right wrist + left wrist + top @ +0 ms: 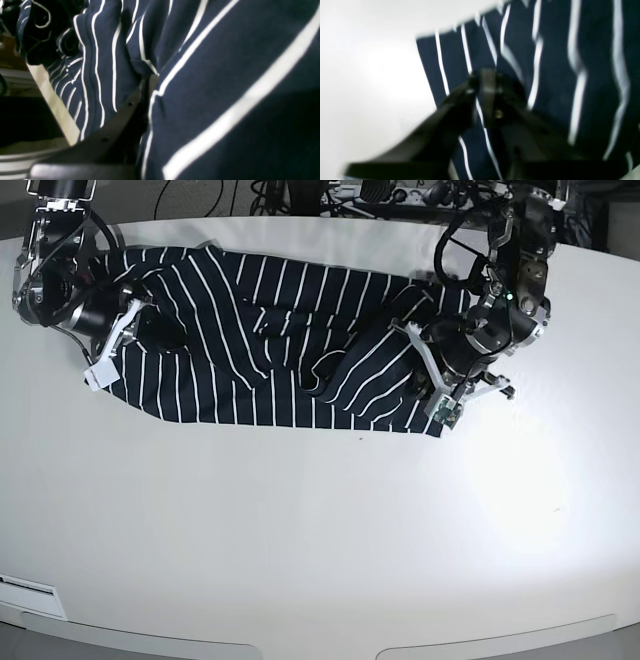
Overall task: Fold the T-shirt properly
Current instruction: 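Grasp the strip end with the right gripper and lift it, then fold the held end over the shirt with the right gripper toward the left gripper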
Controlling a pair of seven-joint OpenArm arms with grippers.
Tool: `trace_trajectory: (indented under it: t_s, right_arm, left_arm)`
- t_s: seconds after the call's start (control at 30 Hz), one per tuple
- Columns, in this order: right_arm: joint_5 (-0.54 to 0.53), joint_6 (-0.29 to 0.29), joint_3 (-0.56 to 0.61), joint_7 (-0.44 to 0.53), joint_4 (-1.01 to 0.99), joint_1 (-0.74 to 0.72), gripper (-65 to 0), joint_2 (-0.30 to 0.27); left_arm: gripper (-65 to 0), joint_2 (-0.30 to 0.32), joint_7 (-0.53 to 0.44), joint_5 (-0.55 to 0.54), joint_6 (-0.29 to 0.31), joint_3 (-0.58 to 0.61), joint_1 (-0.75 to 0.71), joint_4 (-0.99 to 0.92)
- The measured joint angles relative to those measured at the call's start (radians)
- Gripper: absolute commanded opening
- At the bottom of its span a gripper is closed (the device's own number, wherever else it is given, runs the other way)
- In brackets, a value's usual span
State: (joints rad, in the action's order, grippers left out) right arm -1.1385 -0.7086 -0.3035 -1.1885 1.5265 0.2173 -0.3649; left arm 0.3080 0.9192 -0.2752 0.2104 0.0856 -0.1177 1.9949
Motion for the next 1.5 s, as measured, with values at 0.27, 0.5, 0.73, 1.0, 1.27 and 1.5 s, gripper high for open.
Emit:
trace_trajectory:
  t_s: [0.27, 0.5, 0.73, 1.0, 1.27, 1.5]
  right_arm:
    - [0.190, 0.013, 0.001, 0.037, 0.006, -0.062, -65.0, -0.056]
    - [0.464, 0.146, 0.000, 0.037, 0.019, -0.138, -65.0, -0.173]
    - [0.638, 0.275, 0.001, 0.045, 0.112, -0.180, -65.0, -0.195]
    - [0.721, 0.326, 0.001, 0.042, 0.246, -0.179, -65.0, -0.195]
    - [0.235, 0.246, 0.001, 0.033, 0.365, -0.179, -65.0, -0.195]
    - [-0.062, 0.138, 0.001, 0.016, 0.366, -0.179, -65.0, -0.125]
  left_arm:
    - [-30.1, 0.000, -0.002, -0.047, 0.000, 0.000, 0.094, 0.011]
    - [-30.1, 0.000, -0.001, 0.014, 0.000, 0.000, 0.058, 0.012]
    - [-30.1, 0.000, -0.003, 0.021, 0.000, 0.000, 0.002, 0.012]
    - [-30.1, 0.000, -0.004, 0.020, 0.000, 0.000, -0.035, 0.012]
    - [-30.1, 0.000, -0.004, 0.010, 0.000, 0.000, -0.037, 0.012]
    - [-30.1, 0.000, -0.004, 0.010, 0.000, 0.000, -0.048, 0.012]
